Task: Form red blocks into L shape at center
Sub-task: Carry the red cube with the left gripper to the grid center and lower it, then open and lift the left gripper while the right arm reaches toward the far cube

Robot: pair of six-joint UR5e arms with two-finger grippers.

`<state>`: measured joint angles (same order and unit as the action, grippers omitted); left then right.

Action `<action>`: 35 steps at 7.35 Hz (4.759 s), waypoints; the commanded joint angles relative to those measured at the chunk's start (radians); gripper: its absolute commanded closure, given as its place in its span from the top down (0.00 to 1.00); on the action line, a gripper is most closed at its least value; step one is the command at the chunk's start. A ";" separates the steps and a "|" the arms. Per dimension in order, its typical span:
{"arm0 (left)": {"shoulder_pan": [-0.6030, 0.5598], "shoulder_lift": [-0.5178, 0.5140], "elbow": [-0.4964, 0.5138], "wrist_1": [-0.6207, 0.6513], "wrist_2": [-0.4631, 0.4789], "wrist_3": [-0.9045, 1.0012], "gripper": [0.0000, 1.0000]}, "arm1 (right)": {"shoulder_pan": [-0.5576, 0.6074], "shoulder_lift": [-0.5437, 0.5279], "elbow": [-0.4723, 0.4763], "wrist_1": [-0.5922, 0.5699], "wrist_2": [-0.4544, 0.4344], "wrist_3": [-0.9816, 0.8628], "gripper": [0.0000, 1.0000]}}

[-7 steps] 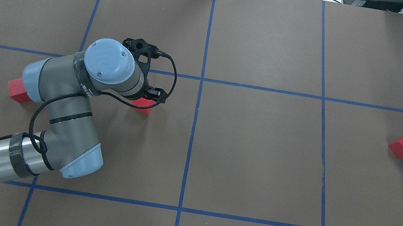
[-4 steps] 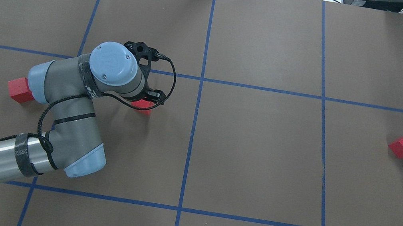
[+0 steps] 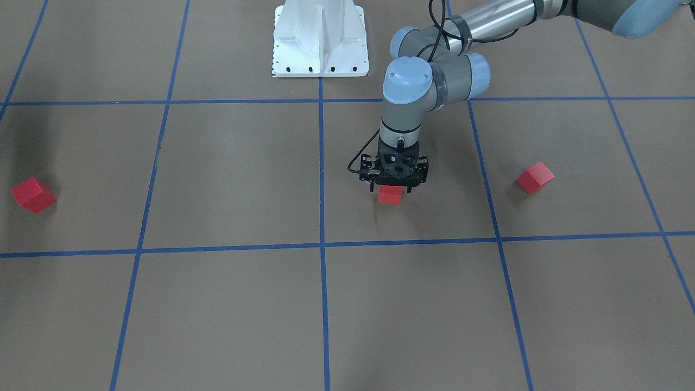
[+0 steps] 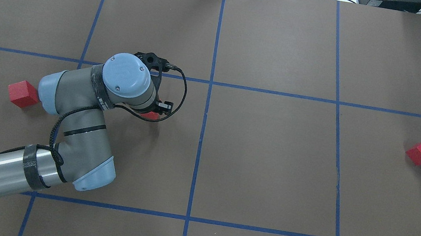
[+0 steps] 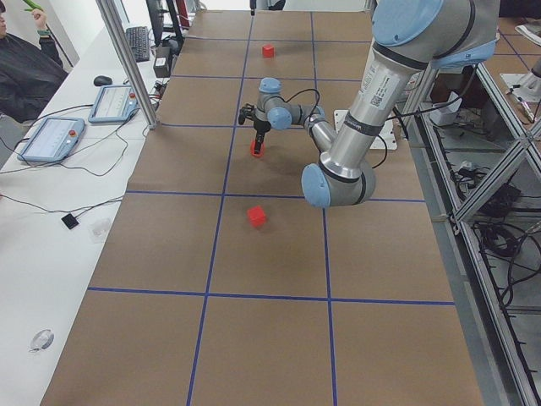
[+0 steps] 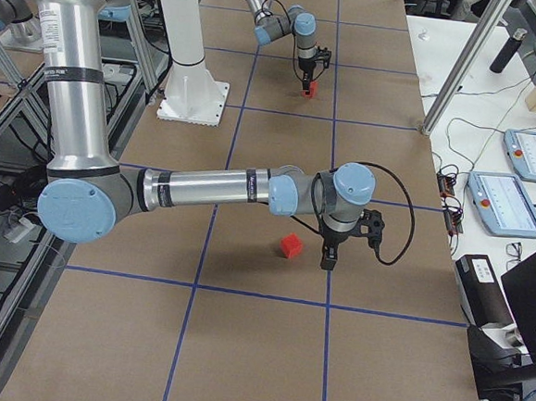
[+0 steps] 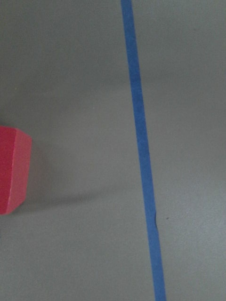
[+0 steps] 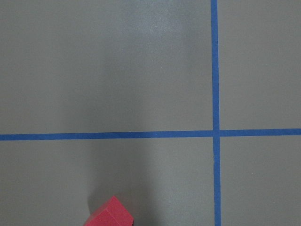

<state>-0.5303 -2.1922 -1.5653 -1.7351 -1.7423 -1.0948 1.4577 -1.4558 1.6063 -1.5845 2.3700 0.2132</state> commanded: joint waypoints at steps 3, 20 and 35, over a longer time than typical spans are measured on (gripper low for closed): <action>-0.059 -0.052 -0.025 0.037 -0.037 -0.007 0.00 | 0.001 0.009 -0.003 -0.002 0.000 0.000 0.99; -0.031 -0.417 0.450 -0.049 -0.037 -0.070 0.00 | 0.001 0.034 -0.049 0.006 0.014 0.011 0.99; -0.148 -0.413 0.370 -0.063 -0.161 -0.068 1.00 | -0.090 -0.069 -0.026 0.312 0.008 0.017 0.99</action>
<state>-0.6685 -2.6050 -1.1822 -1.7990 -1.8918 -1.1619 1.4238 -1.4739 1.5733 -1.4096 2.3771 0.2327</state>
